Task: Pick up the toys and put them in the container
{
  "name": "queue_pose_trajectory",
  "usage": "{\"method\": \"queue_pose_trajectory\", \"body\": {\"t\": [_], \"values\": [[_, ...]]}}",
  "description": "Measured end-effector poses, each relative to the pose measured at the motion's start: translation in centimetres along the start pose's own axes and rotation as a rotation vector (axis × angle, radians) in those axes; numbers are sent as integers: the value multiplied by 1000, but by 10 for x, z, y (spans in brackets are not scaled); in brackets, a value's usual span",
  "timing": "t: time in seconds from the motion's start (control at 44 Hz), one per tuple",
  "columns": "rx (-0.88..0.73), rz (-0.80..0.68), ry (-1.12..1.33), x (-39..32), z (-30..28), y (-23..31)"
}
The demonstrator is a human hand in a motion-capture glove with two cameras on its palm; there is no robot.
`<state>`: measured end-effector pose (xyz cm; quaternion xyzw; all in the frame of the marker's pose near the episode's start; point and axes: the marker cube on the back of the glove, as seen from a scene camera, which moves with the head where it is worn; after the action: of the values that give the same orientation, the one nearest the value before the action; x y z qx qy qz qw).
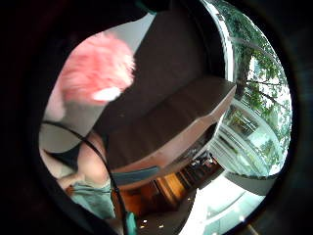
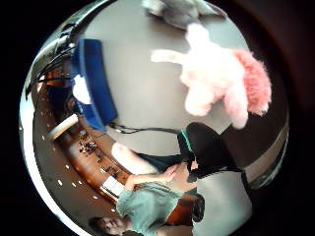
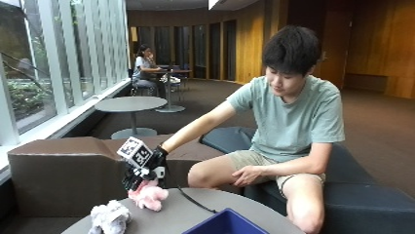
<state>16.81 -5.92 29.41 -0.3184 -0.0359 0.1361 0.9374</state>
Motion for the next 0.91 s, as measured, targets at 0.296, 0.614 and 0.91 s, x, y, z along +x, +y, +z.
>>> {"method": "queue_pose_trajectory", "body": {"t": [0.296,0.614,0.91], "values": [[76,16,-158,16,71,-50],[227,34,-134,0,73,-69],[236,41,-226,-17,35,-24]]}}
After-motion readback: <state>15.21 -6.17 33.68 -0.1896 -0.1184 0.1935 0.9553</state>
